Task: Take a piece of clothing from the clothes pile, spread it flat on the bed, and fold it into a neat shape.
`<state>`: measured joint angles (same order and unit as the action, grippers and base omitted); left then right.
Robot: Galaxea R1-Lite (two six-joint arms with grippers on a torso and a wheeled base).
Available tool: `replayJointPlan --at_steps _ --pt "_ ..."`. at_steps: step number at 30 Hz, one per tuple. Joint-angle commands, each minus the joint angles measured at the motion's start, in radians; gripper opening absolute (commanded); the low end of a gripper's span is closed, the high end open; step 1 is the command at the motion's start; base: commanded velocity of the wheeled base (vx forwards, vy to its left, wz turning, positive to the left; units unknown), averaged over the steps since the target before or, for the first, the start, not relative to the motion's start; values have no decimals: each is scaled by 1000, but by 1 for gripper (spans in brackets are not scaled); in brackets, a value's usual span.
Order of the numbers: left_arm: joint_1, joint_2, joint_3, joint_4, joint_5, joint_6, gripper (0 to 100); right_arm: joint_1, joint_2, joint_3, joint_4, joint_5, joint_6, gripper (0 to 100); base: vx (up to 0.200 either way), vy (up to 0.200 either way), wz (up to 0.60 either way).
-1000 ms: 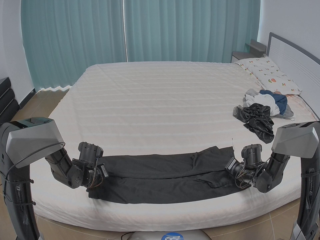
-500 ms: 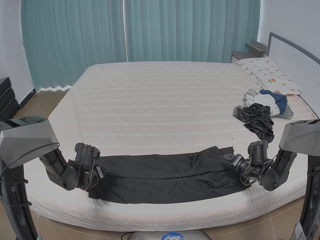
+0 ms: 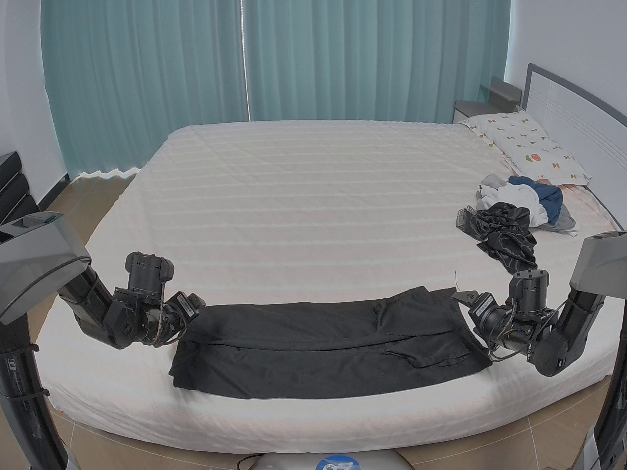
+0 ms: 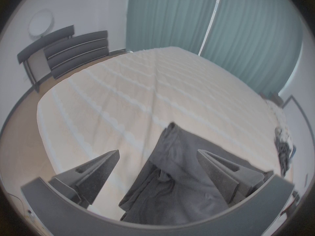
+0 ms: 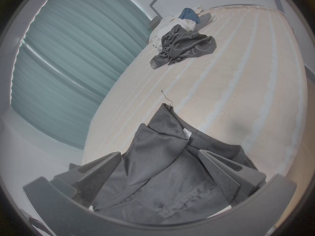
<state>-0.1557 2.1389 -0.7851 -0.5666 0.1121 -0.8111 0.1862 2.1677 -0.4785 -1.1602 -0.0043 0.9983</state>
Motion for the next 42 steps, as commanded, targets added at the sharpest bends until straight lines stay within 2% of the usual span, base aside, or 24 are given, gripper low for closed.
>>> replayJointPlan --at_steps 1,8,18,20,21,23,25,27,30,42 --pt "12 104 -52 2 -40 -22 100 -10 8 11 -12 12 3 100 0 0 0" --pt "38 176 -132 1 -34 -14 100 3 24 23 -16 13 6 100 0 0 0" --pt "94 168 -191 1 -51 -25 100 -1 43 26 -45 12 8 100 0 0 0" --pt "104 159 -204 4 -77 -25 100 1 44 32 -45 12 11 100 0 0 0" --pt "108 161 -223 7 -126 -22 100 3 47 32 -47 12 11 100 0 0 0" --pt "116 165 -250 8 -177 -22 100 3 47 34 -47 12 11 100 0 0 0" --pt "117 168 -278 8 -196 -17 100 3 47 34 -45 12 13 100 0 0 0" --pt "114 185 -296 8 -198 13 100 3 50 35 -45 13 16 100 0 0 0" --pt "111 253 -325 -1 -177 121 100 3 60 32 -47 12 26 100 0 0 0" --pt "108 263 -341 11 -170 133 100 10 86 37 -88 12 28 100 0 0 0"
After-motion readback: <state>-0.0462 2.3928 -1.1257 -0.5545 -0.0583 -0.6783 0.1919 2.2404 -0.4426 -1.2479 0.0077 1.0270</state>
